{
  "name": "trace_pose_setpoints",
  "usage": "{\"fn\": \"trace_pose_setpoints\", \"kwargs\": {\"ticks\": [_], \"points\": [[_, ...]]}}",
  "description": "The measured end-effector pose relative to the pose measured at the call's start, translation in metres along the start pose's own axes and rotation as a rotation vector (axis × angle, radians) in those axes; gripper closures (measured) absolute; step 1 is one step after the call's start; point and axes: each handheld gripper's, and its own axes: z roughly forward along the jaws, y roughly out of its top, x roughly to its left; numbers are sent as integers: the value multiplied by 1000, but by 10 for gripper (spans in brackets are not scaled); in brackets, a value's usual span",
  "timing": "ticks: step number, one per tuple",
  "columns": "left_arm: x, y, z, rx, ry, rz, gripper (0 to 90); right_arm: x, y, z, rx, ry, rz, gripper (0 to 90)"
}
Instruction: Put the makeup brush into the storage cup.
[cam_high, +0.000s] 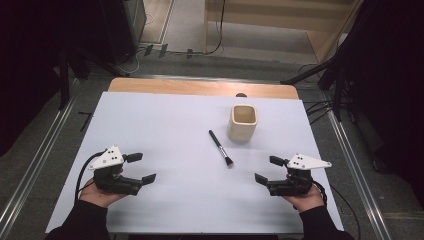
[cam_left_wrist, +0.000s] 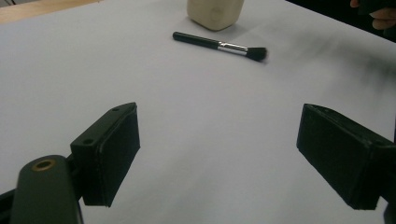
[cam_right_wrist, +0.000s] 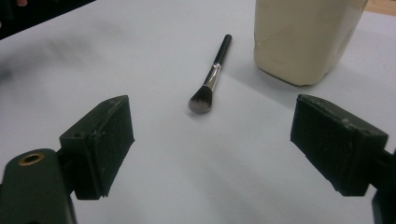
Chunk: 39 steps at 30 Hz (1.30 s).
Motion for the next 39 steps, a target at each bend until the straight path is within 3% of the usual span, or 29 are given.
{"fn": "trace_pose_setpoints", "kwargs": {"ticks": [5,10,18,22,31,39], "points": [[1,0,2,16,3,0,138,0,1,-2,19,-16,-15,144],[-1,-1,7,81,17,17,143,-1,3,-2,20,-32,5,145],[0,0,8,88,2,-1,143,-3,7,0,44,-89,43,141],[2,1,5,72,3,-16,143,-3,9,1,42,-88,48,141],[1,1,7,85,10,-12,143,1,18,10,37,-111,80,141],[1,1,8,92,9,-11,144,5,22,16,26,-126,55,142]]}}
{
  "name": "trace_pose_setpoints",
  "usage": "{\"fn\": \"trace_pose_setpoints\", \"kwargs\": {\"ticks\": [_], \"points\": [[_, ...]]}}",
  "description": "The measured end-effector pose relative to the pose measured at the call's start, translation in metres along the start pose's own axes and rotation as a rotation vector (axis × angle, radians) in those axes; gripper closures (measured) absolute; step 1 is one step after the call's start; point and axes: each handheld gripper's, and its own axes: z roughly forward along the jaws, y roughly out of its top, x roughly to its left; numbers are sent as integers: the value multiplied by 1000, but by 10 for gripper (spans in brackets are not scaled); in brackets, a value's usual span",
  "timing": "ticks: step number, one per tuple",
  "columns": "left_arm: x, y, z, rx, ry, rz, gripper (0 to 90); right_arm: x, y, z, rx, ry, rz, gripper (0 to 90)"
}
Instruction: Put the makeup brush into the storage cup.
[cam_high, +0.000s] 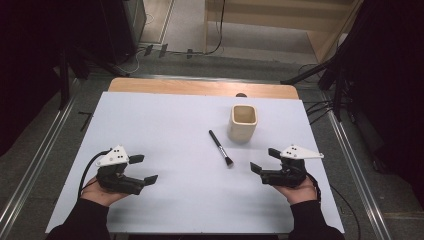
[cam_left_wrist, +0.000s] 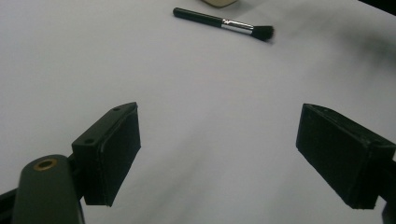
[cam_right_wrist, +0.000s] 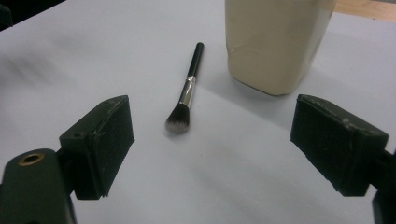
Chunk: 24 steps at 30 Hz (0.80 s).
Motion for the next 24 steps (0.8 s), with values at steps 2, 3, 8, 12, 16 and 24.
{"fn": "trace_pose_setpoints", "kwargs": {"ticks": [2,3,8,12,16,24], "points": [[0,0,1,0,-5,-2,143,1,1,2,2,-3,-6,142],[0,0,1,2,-6,-2,143,2,1,3,3,-7,-6,142],[0,0,2,5,-10,1,143,5,4,9,7,4,-22,143],[-1,0,2,9,-10,6,144,8,6,16,15,15,-32,143],[-1,0,2,11,-10,8,143,9,8,21,19,18,-38,144],[-1,1,2,7,-10,8,143,13,13,30,14,29,-48,145]]}}
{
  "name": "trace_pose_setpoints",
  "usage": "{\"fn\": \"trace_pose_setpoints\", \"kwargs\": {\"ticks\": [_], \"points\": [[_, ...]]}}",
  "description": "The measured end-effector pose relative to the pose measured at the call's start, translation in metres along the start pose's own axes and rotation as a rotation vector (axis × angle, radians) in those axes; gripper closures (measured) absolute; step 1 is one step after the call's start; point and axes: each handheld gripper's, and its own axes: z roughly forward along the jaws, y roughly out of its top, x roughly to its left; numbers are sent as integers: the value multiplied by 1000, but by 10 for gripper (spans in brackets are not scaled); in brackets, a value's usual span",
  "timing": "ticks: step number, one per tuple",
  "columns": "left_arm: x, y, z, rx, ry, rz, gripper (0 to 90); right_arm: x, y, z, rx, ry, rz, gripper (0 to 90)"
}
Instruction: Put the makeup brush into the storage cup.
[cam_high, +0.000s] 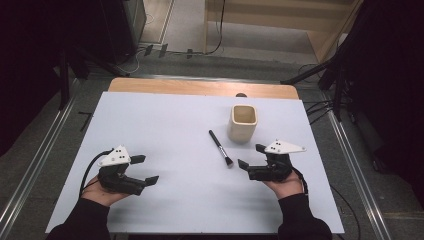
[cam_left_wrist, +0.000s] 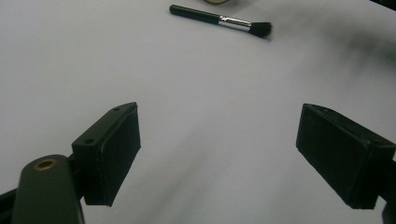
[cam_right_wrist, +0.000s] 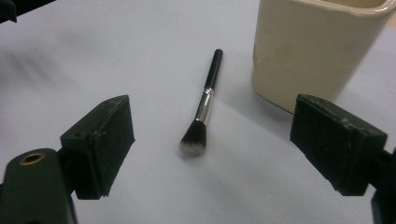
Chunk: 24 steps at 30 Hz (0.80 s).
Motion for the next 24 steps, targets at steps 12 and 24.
{"fn": "trace_pose_setpoints", "kwargs": {"ticks": [12,24], "points": [[-1,0,0,0,-9,4,144,-1,9,12,-27,20,27,145],[-2,0,2,12,-18,13,138,0,13,24,-6,19,-10,146]]}}
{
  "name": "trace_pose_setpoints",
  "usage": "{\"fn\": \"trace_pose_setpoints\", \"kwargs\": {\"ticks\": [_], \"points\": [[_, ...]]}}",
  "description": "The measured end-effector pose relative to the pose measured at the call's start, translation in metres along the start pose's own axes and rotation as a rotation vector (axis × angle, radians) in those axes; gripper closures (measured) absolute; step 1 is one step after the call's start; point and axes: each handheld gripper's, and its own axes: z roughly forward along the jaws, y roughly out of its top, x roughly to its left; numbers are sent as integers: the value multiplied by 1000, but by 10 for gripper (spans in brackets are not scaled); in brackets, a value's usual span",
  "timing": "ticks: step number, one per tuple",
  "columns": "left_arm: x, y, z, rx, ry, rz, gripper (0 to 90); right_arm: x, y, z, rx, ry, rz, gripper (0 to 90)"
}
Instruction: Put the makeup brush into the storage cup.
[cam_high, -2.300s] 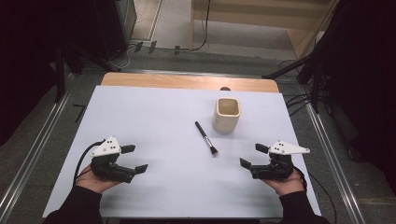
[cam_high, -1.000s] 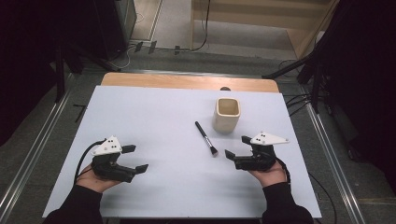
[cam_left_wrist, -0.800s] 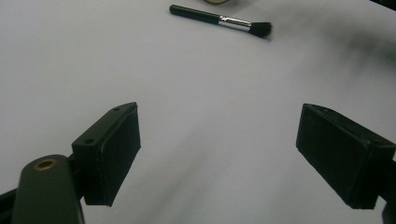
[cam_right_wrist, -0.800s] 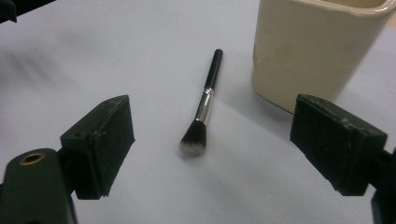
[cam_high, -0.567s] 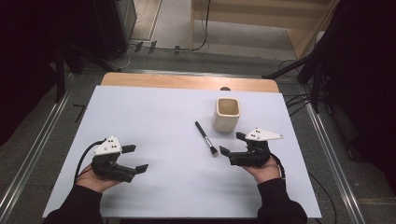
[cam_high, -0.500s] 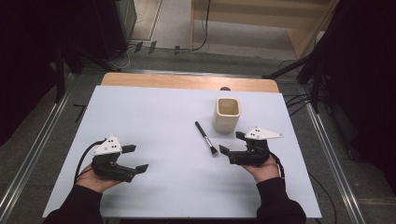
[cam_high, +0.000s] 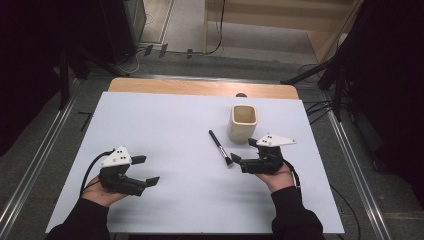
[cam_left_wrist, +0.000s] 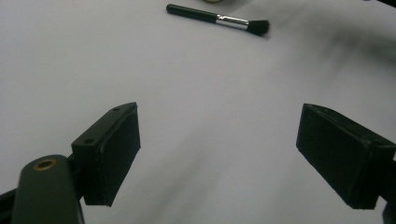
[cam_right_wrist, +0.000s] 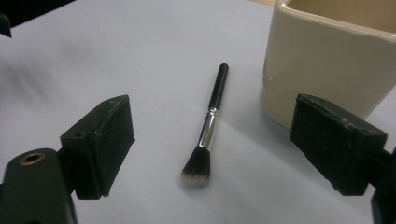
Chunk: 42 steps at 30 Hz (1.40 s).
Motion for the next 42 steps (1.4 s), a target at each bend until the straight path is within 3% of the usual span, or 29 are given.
{"fn": "trace_pose_setpoints", "kwargs": {"ticks": [8,13,28,32,38,42], "points": [[0,-1,0,-11,6,8,137,4,4,10,30,-5,3,146],[0,-1,0,-19,23,3,136,9,7,18,52,-21,-20,146],[0,-1,2,7,23,-3,136,12,18,34,67,-1,13,145],[1,-2,2,14,30,-15,136,12,25,38,128,9,26,145],[2,-1,1,10,21,-25,136,11,37,43,270,36,-11,144],[1,-1,2,15,23,-19,136,12,47,46,335,43,-45,144]]}}
